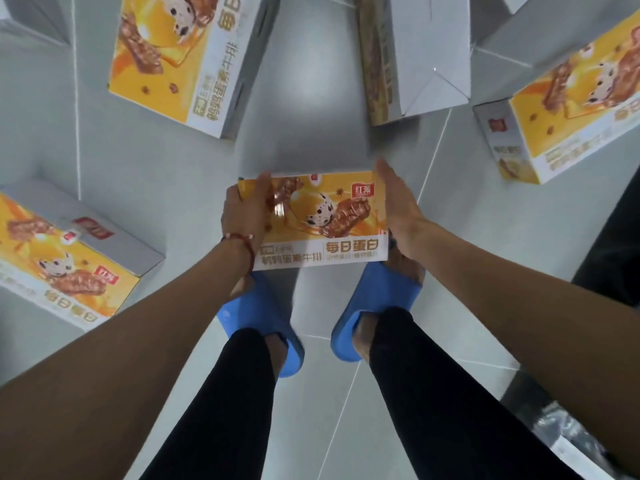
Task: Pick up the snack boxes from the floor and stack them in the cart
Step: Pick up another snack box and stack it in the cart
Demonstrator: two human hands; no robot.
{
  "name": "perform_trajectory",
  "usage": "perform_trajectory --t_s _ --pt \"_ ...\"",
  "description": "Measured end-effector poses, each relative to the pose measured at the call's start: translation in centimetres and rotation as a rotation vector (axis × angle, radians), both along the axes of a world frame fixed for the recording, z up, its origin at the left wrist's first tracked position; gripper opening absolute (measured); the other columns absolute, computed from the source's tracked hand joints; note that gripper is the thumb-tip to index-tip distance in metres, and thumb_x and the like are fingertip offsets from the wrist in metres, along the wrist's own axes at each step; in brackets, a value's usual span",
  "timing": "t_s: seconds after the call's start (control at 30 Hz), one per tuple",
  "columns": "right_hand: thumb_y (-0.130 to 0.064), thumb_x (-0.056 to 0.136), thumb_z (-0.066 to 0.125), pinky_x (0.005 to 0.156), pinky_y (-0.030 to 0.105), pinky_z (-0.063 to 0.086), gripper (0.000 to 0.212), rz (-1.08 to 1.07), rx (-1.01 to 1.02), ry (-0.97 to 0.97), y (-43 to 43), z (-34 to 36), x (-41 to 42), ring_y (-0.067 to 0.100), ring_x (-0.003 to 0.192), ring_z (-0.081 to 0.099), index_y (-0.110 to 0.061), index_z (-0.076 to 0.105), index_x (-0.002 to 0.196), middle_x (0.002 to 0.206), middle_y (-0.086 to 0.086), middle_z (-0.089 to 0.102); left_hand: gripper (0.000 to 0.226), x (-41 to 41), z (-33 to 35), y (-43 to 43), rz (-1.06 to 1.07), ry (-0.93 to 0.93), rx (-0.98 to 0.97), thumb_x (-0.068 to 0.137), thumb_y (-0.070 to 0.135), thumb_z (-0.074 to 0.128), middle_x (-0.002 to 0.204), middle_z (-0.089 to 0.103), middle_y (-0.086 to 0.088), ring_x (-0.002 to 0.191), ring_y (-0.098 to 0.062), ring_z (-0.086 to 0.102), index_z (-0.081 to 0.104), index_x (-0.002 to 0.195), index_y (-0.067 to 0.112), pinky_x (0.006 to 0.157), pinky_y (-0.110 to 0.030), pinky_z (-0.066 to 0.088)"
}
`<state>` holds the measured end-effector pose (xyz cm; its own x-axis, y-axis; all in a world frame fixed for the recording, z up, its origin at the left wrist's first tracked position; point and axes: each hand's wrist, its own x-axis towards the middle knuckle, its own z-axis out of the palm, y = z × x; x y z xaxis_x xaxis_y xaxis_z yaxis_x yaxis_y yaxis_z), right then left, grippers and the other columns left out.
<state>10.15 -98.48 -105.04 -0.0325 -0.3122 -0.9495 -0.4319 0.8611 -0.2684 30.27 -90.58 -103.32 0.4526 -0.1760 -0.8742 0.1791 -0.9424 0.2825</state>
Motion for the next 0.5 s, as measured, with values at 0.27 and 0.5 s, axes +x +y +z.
perform_trajectory --t_s 0.27,0.5 --pt "-0.075 0.080 0.061 0.096 0.056 0.059 0.078 -0.186 0.039 -0.042 -0.3 -0.5 -0.6 0.036 0.094 0.079 -0.016 0.060 0.131 0.108 0.013 0.080 0.086 0.0 -0.7 -1.7 -0.020 0.046 -0.003 0.067 0.081 0.049 0.118 0.069 -0.005 0.102 -0.028 0.067 0.060 0.131 0.024 0.097 -0.046 0.052" --pt "-0.070 0.070 0.076 0.098 0.063 0.056 0.093 -0.353 0.028 -0.075 2.1 8.5 -1.5 0.043 0.108 0.075 -0.010 0.058 0.139 0.121 0.020 0.075 0.069 0.6 7.4 -1.9 -0.002 0.142 -0.034 0.076 0.069 0.066 0.109 0.071 -0.006 0.092 -0.022 0.069 0.059 0.124 0.019 0.077 -0.033 0.053"
